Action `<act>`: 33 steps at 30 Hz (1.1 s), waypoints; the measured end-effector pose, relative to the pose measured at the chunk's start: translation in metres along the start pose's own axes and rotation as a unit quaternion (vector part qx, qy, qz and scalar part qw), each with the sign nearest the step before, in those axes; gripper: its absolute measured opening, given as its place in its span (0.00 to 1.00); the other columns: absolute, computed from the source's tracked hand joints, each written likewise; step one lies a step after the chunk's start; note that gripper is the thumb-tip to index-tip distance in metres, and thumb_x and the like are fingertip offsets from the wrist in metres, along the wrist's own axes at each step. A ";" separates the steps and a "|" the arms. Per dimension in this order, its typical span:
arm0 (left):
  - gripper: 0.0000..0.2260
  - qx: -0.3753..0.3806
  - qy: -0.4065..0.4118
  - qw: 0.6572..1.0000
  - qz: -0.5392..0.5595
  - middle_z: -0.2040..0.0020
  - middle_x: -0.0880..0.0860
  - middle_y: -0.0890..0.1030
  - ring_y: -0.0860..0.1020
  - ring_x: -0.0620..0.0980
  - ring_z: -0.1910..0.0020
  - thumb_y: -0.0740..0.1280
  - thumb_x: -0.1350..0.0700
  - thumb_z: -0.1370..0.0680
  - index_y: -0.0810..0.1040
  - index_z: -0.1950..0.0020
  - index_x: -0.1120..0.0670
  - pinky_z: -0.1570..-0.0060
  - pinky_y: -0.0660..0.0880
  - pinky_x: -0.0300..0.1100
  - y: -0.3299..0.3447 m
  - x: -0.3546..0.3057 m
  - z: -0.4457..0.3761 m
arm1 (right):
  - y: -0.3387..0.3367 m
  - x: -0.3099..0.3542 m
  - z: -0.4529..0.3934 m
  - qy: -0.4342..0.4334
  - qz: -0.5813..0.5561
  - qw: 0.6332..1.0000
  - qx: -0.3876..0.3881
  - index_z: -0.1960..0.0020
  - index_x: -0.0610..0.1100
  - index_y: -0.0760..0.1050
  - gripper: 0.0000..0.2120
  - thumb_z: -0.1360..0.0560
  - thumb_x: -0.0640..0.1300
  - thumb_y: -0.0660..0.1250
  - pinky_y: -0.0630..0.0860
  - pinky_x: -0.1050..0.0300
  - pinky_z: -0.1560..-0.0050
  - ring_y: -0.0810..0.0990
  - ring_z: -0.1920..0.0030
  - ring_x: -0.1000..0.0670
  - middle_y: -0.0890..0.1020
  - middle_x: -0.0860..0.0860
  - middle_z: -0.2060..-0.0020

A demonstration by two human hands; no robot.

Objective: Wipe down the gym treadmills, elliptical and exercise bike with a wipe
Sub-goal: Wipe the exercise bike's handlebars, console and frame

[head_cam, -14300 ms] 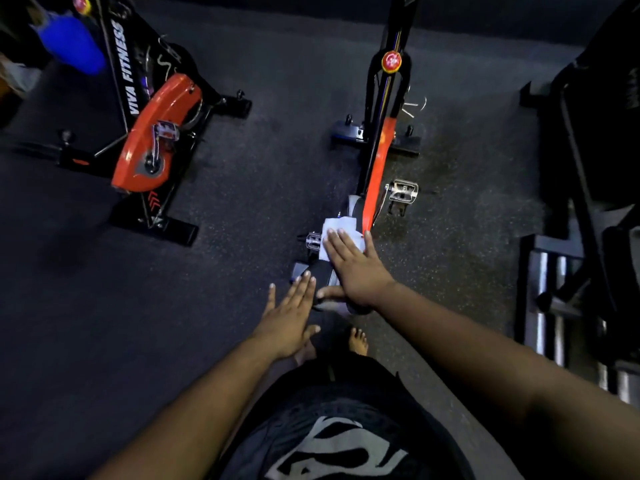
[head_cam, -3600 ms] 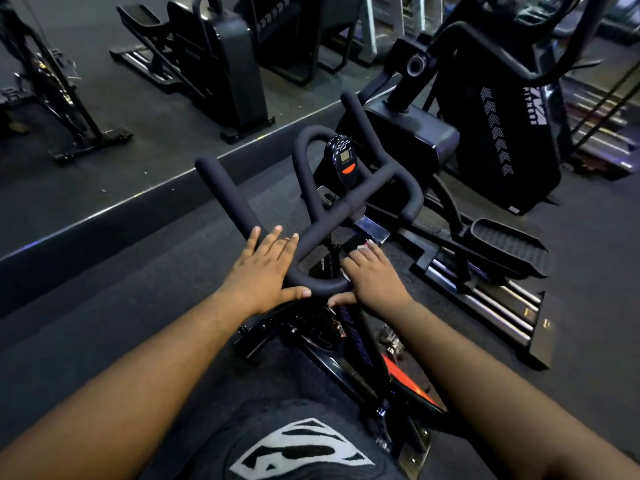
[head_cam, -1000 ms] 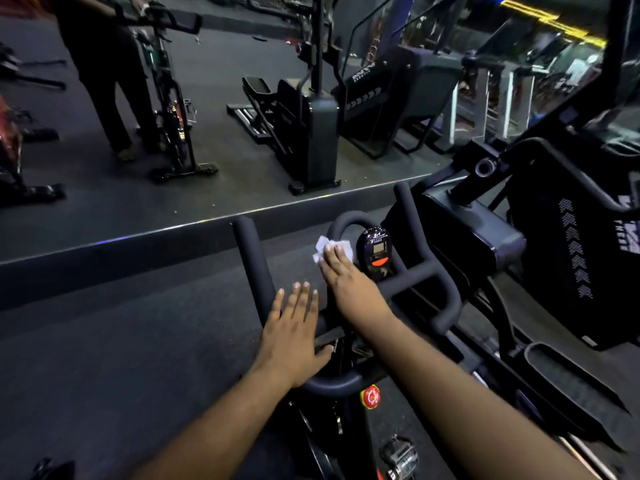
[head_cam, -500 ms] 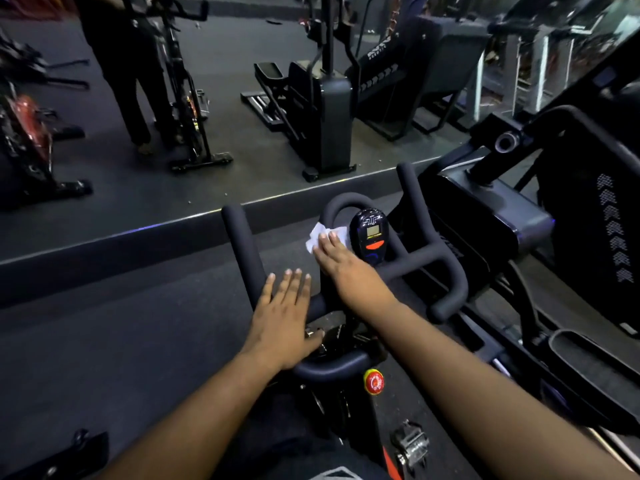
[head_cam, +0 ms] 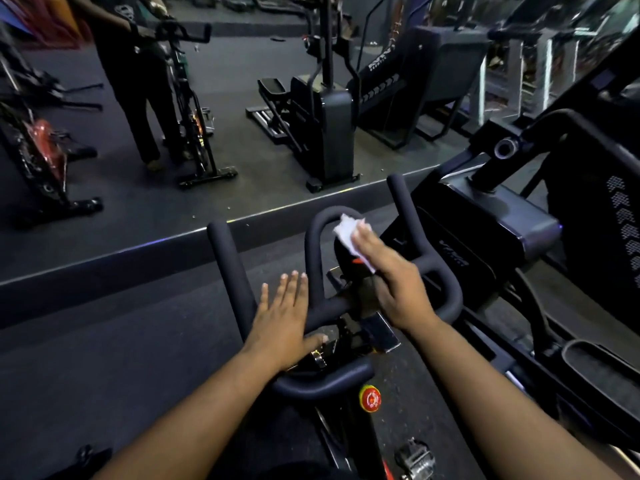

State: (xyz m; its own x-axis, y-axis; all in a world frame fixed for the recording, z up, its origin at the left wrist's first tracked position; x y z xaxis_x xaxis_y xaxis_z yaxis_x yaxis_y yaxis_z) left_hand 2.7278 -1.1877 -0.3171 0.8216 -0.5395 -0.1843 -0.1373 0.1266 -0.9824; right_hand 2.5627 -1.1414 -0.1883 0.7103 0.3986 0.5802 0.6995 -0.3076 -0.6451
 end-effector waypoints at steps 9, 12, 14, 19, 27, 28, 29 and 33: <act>0.59 0.001 -0.046 0.997 0.062 0.16 0.55 0.39 0.42 0.51 0.17 0.66 0.28 0.28 0.29 0.20 0.57 0.19 0.44 0.55 0.005 -0.003 -0.021 | 0.071 -0.076 0.030 0.019 0.222 0.972 0.067 0.19 0.38 0.53 0.32 0.16 0.53 0.55 0.56 0.39 0.21 0.46 0.18 0.42 0.51 0.41 0.19; 0.60 -0.004 -0.051 0.997 0.065 0.16 0.56 0.45 0.46 0.51 0.17 0.68 0.30 0.28 0.29 0.20 0.57 0.19 0.47 0.55 0.004 -0.006 -0.024 | 0.075 -0.073 0.040 -0.021 0.301 0.951 0.063 0.18 0.40 0.50 0.38 0.18 0.61 0.55 0.55 0.40 0.22 0.48 0.18 0.42 0.50 0.41 0.18; 0.60 -0.003 -0.053 0.997 0.063 0.16 0.57 0.49 0.48 0.52 0.17 0.69 0.31 0.28 0.29 0.20 0.57 0.19 0.49 0.55 0.005 -0.006 -0.024 | 0.071 -0.071 0.025 -0.030 0.317 0.946 0.052 0.18 0.42 0.47 0.40 0.20 0.63 0.55 0.56 0.37 0.22 0.48 0.18 0.43 0.49 0.43 0.18; 0.59 -0.002 -0.056 0.997 0.052 0.16 0.58 0.51 0.52 0.53 0.18 0.69 0.31 0.28 0.29 0.20 0.56 0.20 0.53 0.54 0.003 -0.005 -0.022 | 0.060 -0.081 -0.014 0.046 0.250 0.967 0.020 0.18 0.46 0.36 0.43 0.20 0.69 0.51 0.45 0.40 0.20 0.39 0.18 0.46 0.39 0.48 0.19; 0.59 0.002 -0.051 0.997 0.058 0.16 0.57 0.44 0.46 0.52 0.17 0.67 0.30 0.28 0.27 0.21 0.56 0.19 0.49 0.56 0.004 -0.005 -0.025 | 0.107 -0.071 0.036 -0.042 0.318 0.946 0.057 0.17 0.44 0.44 0.38 0.18 0.63 0.53 0.51 0.29 0.25 0.43 0.18 0.44 0.41 0.47 0.18; 0.59 0.009 -0.051 0.998 0.044 0.17 0.57 0.39 0.42 0.52 0.17 0.66 0.30 0.28 0.26 0.21 0.57 0.19 0.46 0.56 0.004 -0.006 -0.025 | 0.104 -0.070 0.029 -0.056 0.337 0.938 0.054 0.18 0.44 0.45 0.38 0.18 0.62 0.53 0.52 0.28 0.26 0.44 0.18 0.44 0.41 0.47 0.18; 0.59 0.015 -0.053 0.998 0.026 0.18 0.57 0.33 0.38 0.53 0.18 0.65 0.29 0.27 0.25 0.22 0.58 0.19 0.44 0.57 0.004 -0.007 -0.024 | 0.099 -0.069 0.021 -0.063 0.355 0.931 0.048 0.17 0.44 0.46 0.37 0.18 0.62 0.53 0.53 0.27 0.26 0.46 0.18 0.45 0.43 0.48 0.18; 0.61 0.002 -0.061 0.998 -0.029 0.24 0.60 0.21 0.26 0.57 0.22 0.62 0.26 0.27 0.22 0.25 0.61 0.22 0.36 0.63 0.002 -0.008 -0.022 | 0.075 -0.078 0.008 -0.016 0.351 0.936 0.000 0.17 0.45 0.44 0.35 0.16 0.61 0.50 0.53 0.27 0.25 0.48 0.18 0.44 0.47 0.45 0.18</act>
State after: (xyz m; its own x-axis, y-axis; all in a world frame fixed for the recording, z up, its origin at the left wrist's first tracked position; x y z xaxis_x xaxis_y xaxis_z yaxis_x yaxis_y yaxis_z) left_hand 2.7088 -1.2019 -0.3180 0.8896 -0.4403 -0.1214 -0.0850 0.1016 -0.9912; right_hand 2.5590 -1.1887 -0.2863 0.9921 0.1252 -0.0017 0.0620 -0.5030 -0.8620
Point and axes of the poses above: each hand's wrist, its own z-axis away from the middle knuckle, its own y-axis out of the palm, x = y × z, the point moved 8 cm from there along -z, towards the middle knuckle
